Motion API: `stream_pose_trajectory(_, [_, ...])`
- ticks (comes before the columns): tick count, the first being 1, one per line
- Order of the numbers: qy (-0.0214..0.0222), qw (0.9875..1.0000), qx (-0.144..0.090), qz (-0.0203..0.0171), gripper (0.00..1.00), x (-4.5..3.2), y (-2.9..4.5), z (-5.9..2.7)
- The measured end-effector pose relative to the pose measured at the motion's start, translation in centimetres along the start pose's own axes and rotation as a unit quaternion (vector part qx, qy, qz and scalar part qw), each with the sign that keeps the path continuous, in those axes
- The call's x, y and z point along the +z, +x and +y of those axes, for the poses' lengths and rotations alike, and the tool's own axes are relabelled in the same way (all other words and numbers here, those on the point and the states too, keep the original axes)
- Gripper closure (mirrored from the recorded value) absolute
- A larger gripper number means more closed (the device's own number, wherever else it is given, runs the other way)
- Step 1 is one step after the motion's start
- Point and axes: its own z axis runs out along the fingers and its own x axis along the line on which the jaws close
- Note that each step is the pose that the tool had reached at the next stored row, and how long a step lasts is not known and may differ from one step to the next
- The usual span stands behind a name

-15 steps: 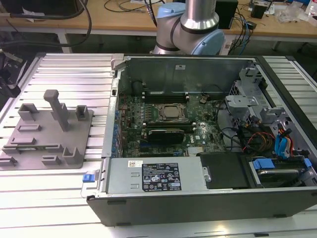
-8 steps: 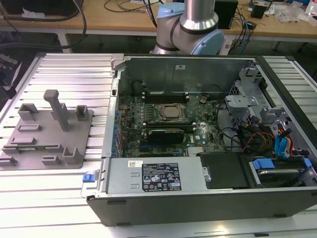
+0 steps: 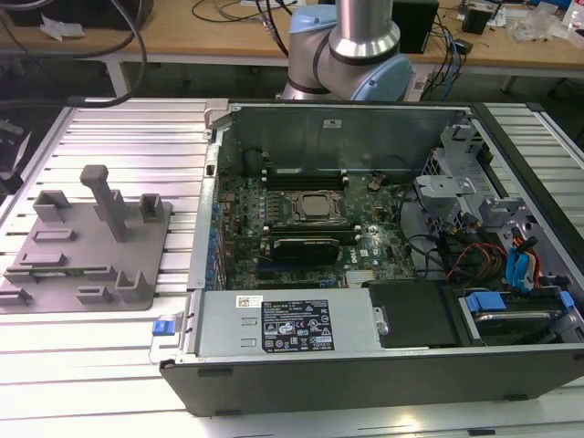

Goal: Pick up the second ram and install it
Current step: 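Reach for the second ram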

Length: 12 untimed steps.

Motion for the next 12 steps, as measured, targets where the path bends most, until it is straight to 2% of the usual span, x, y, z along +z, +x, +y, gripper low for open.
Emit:
stream_pose_trajectory(6, [0.0001, 1.0000, 0.000, 0.0003, 0.92, 1.18, -0.01, -0.65])
stream_pose_trajectory(12, [0.0000, 1.0000, 0.000, 0.0003, 0.92, 1.48, -0.02, -0.84])
